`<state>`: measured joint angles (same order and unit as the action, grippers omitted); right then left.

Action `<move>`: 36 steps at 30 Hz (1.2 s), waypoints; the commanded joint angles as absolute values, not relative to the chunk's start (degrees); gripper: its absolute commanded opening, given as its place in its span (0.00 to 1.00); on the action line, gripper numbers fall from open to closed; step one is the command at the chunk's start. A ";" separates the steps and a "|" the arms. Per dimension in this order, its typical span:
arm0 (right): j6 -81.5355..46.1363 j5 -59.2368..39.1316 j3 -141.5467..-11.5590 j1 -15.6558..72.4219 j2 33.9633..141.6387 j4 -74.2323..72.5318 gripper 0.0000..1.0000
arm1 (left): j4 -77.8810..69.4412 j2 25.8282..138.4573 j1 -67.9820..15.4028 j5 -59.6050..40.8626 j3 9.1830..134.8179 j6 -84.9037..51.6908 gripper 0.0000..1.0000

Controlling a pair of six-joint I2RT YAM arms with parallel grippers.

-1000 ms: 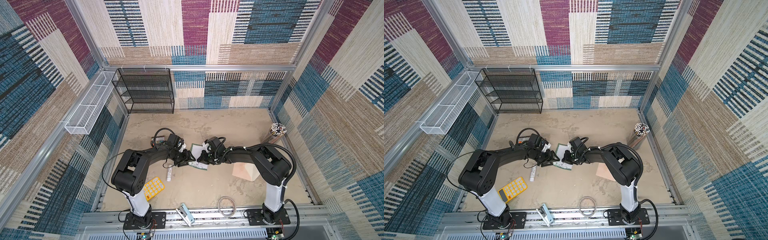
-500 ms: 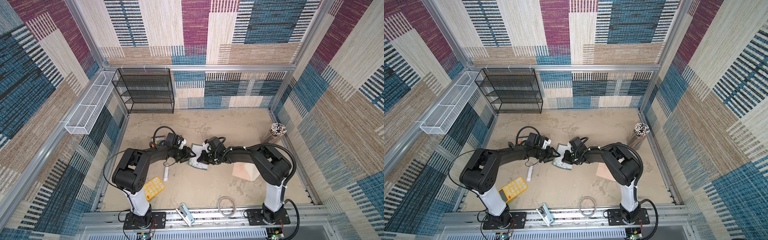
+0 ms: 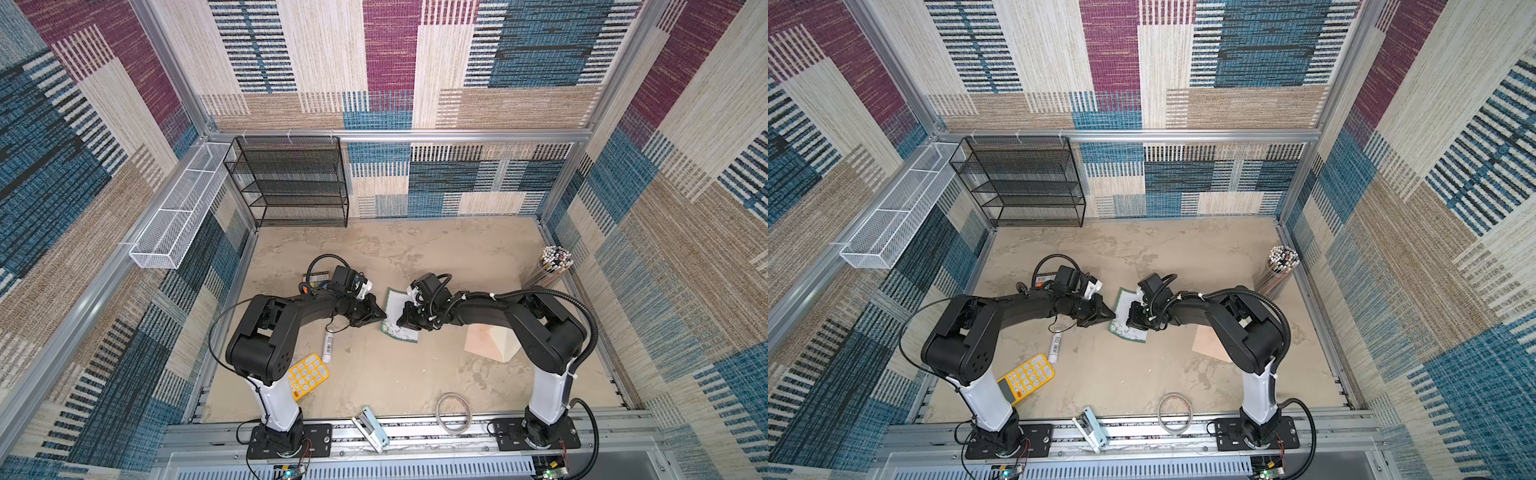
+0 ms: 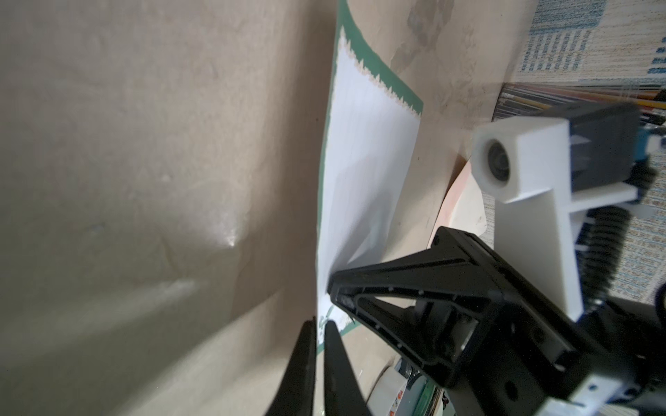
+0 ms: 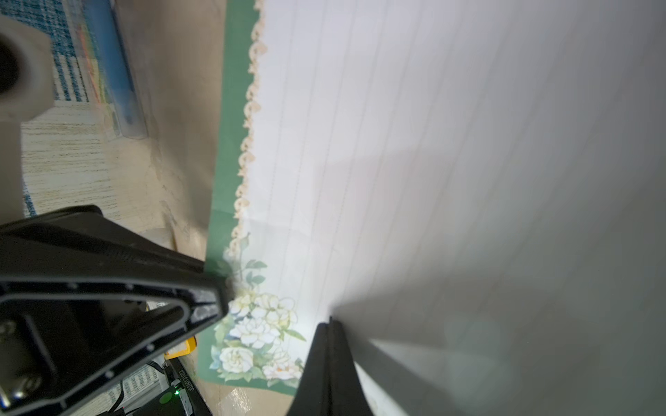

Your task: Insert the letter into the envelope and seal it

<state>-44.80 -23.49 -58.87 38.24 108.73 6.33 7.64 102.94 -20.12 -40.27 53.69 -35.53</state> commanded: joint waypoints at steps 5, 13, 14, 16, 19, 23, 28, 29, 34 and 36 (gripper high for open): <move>-43.48 -20.58 -59.59 38.32 105.58 13.22 0.04 | 10.44 102.57 -20.10 -37.31 54.70 -33.28 0.00; -44.18 -18.61 -60.48 38.30 97.47 15.29 0.25 | 10.59 99.39 -20.13 -37.00 54.06 -33.68 0.00; -44.50 -17.98 -60.35 38.32 95.93 15.38 0.28 | 10.78 98.36 -20.13 -36.91 54.01 -33.75 0.00; -45.35 -16.63 -59.93 38.32 92.78 15.24 0.33 | 11.28 96.24 -20.13 -36.83 54.22 -34.23 0.00; -47.31 -14.74 -58.38 38.32 87.57 13.06 0.45 | 12.35 92.58 -20.12 -36.74 54.79 -34.83 0.00; -51.26 -12.04 -54.38 38.30 79.88 7.84 0.55 | 13.94 87.07 -20.13 -36.04 55.87 -35.73 0.00; -57.30 -6.98 -46.06 38.32 68.50 -2.74 0.60 | 11.66 80.21 -19.74 -35.94 56.60 -39.22 0.00; -58.39 -5.97 -44.44 38.30 66.62 -4.77 0.60 | 10.91 79.12 -19.68 -36.03 56.69 -40.01 0.00; -62.93 -2.17 -37.67 38.31 59.96 -13.14 0.63 | 5.73 74.55 -19.43 -34.57 57.22 -45.26 0.00; -64.12 -2.53 -36.30 38.29 59.57 -15.96 0.64 | 2.66 73.64 -19.50 -34.02 56.92 -47.63 0.00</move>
